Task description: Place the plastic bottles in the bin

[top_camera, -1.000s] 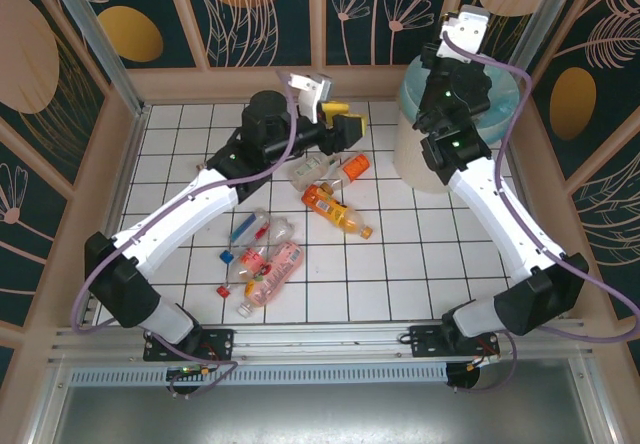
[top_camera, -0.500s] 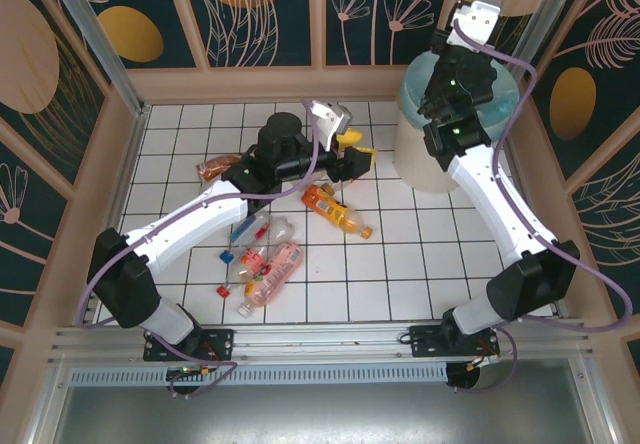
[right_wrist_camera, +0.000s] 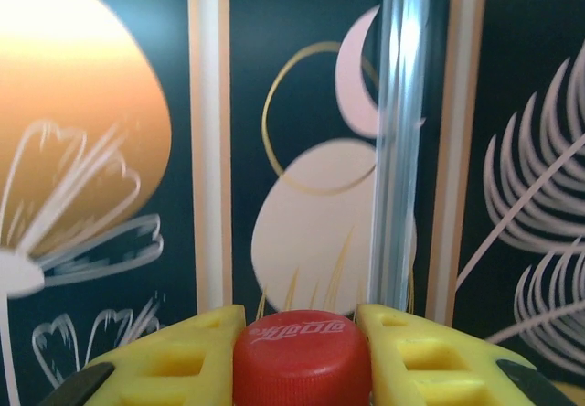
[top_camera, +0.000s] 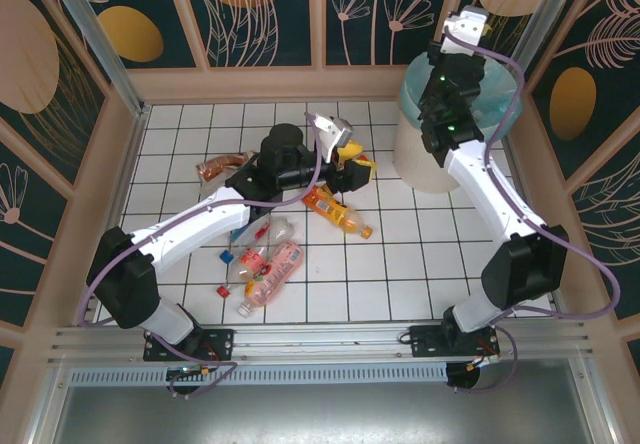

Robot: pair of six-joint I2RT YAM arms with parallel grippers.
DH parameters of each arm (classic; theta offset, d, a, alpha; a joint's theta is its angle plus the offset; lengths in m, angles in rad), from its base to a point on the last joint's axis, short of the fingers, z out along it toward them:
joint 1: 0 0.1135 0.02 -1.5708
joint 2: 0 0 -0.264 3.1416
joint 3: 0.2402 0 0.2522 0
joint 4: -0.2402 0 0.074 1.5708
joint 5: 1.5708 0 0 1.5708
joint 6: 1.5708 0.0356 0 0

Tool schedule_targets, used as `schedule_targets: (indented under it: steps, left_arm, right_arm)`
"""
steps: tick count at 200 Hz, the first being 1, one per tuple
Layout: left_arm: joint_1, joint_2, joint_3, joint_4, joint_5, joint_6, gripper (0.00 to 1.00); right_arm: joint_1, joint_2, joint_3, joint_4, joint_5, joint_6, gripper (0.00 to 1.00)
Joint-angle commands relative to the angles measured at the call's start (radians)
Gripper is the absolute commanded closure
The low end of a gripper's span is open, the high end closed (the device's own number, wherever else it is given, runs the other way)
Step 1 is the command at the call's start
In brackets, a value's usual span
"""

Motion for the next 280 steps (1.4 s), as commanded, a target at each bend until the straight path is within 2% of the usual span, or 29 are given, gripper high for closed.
schedule_targets:
  steps: [1,40,81,96,129,154,202,256,280]
  left_arm:
    - [-0.004,-0.039,-0.005,0.041,0.005,0.018,0.34]
    - [-0.005,-0.050,-0.039,0.049,-0.009,0.025,0.33]
    - [-0.005,-0.039,-0.045,0.047,-0.022,0.017,0.33]
    - [-0.005,-0.035,-0.047,0.052,-0.022,0.013,0.33]
    - [-0.004,-0.021,-0.048,0.051,-0.025,0.007,0.33]
    - [-0.005,-0.020,-0.047,0.049,-0.026,0.002,0.33]
    - [-0.005,-0.024,-0.045,0.046,-0.033,0.007,0.33]
    - [-0.004,-0.019,-0.047,0.044,-0.037,0.011,0.33]
    - [-0.005,-0.019,-0.048,0.045,-0.039,0.012,0.33]
  right_arm:
    - [-0.007,0.002,-0.016,-0.047,0.015,0.079,1.00]
    - [-0.043,-0.013,-0.056,-0.236,-0.017,0.219,1.00]
    - [-0.106,-0.053,-0.128,-0.406,-0.118,0.381,0.97]
    - [-0.135,-0.049,-0.125,-0.474,-0.171,0.434,0.93]
    - [-0.175,-0.020,-0.085,-0.598,-0.254,0.487,0.78]
    - [-0.178,-0.025,-0.059,-0.639,-0.299,0.500,0.80]
    - [-0.151,-0.054,-0.019,-0.532,-0.271,0.401,1.00]
    - [-0.092,-0.013,0.010,-0.243,-0.170,0.243,1.00]
    - [-0.092,0.031,0.006,-0.174,-0.162,0.213,1.00]
